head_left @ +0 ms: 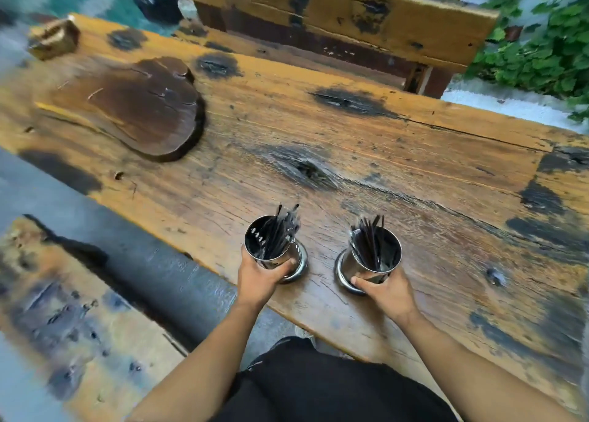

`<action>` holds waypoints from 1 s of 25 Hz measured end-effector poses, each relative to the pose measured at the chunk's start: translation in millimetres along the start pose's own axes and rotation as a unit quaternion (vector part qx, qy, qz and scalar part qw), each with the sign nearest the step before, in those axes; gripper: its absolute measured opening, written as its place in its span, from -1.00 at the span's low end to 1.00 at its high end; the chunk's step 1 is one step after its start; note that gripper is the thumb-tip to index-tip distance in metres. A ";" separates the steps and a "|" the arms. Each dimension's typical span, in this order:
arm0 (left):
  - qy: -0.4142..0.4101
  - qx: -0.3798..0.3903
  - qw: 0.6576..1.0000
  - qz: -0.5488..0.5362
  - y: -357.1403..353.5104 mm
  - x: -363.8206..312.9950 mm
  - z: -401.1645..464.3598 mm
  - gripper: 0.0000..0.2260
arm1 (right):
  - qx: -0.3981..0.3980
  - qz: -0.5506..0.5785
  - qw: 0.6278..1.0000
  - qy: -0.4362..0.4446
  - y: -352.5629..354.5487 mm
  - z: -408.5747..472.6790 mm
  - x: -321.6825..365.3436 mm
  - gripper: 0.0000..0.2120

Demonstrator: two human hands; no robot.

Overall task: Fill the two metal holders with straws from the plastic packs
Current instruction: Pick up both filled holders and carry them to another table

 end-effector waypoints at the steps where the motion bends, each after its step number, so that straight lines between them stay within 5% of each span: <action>1: 0.007 -0.010 1.000 -0.005 7.8 7.2 -9.3 -0.21 | 0.009 -0.004 1.000 0.008 -6.6 -0.2 5.2 -0.33; 14: 0.121 -0.224 0.965 -0.066 152.7 110.2 -90.8 -0.19 | 0.235 -0.058 0.967 0.083 -171.9 -17.9 96.9 -0.51; 19: 0.142 -0.233 0.959 -0.074 217.9 144.4 -46.9 -0.10 | 0.245 -0.088 0.961 0.094 -249.2 -4.4 133.4 -0.49; 25: 0.121 -0.179 0.973 -0.082 307.0 155.9 50.6 -0.28 | 0.221 -0.116 0.966 0.064 -348.0 27.4 186.7 -0.45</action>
Point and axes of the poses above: each hand's wrist, its own z-axis towards the middle knuckle, its own y-axis out of the back of the hand, x = y × z, the point moved 7 cm from there along z, towards the middle knuckle, and after that the axes turned 3 degrees about x, right-handed, at the moved point
